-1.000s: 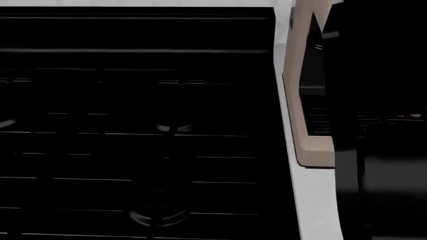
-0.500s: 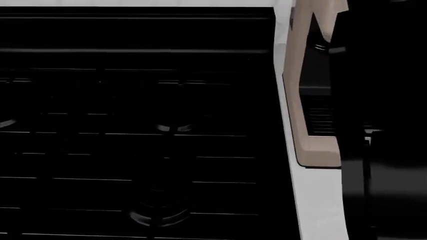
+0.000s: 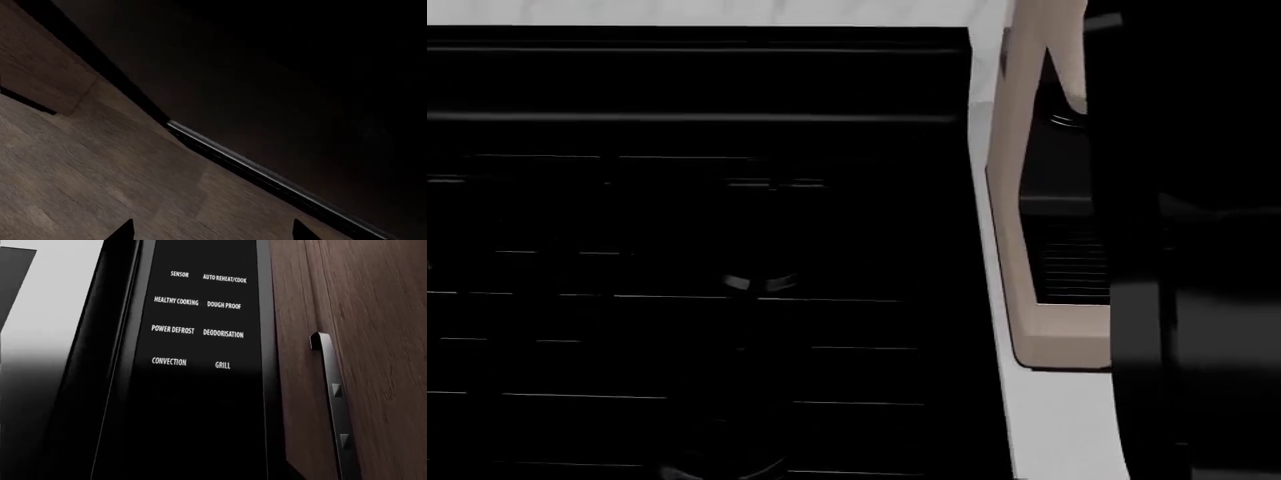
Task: Press the stop button on the microwave
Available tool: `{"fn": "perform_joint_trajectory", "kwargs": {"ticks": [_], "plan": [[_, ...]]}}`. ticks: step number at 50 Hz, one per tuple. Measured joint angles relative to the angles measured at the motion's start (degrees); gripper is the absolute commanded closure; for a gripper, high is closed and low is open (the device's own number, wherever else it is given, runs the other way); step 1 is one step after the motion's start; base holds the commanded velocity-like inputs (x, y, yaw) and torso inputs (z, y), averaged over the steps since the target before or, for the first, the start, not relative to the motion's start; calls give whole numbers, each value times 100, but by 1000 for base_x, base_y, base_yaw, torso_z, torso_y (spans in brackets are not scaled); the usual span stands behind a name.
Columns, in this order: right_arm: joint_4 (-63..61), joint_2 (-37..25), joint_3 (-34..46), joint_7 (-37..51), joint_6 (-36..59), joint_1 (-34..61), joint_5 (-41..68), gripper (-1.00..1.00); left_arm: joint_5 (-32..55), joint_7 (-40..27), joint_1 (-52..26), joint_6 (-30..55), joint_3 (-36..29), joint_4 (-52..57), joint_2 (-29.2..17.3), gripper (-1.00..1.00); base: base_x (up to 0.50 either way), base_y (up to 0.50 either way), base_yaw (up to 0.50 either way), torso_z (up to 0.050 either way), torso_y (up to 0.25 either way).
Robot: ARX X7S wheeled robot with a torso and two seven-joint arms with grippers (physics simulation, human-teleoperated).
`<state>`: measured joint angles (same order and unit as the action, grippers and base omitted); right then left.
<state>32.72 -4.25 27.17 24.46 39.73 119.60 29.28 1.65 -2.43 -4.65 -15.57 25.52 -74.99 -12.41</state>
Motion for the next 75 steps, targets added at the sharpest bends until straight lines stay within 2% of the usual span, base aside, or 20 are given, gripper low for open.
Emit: {"fn": "perform_joint_trajectory", "kwargs": {"ticks": [25,45,70,71,75], "plan": [[410,184,79,-77,-160,587,103,-100,0,-1,4,0,9,-1,-9,-100,57,-38,0,0,0],[313,125,212,-27,-113,603,273,-100,1,3,31,-4,74,15,2,-100,23,-13,0,0,0],[-868,-106,-94,631,1211,623,1021,-100,1,3,30,-4,73,14,1,-100,0,0,-1,0,0],[-913,-112,-107,653,1260,625,1052,100,1,3,30,-4,73,13,1,-100,0,0,0,0,0],[-1091,-132,-166,738,1453,635,1182,100,1,2,29,-4,73,13,1,-100,0,0,-1,0,0]]}}
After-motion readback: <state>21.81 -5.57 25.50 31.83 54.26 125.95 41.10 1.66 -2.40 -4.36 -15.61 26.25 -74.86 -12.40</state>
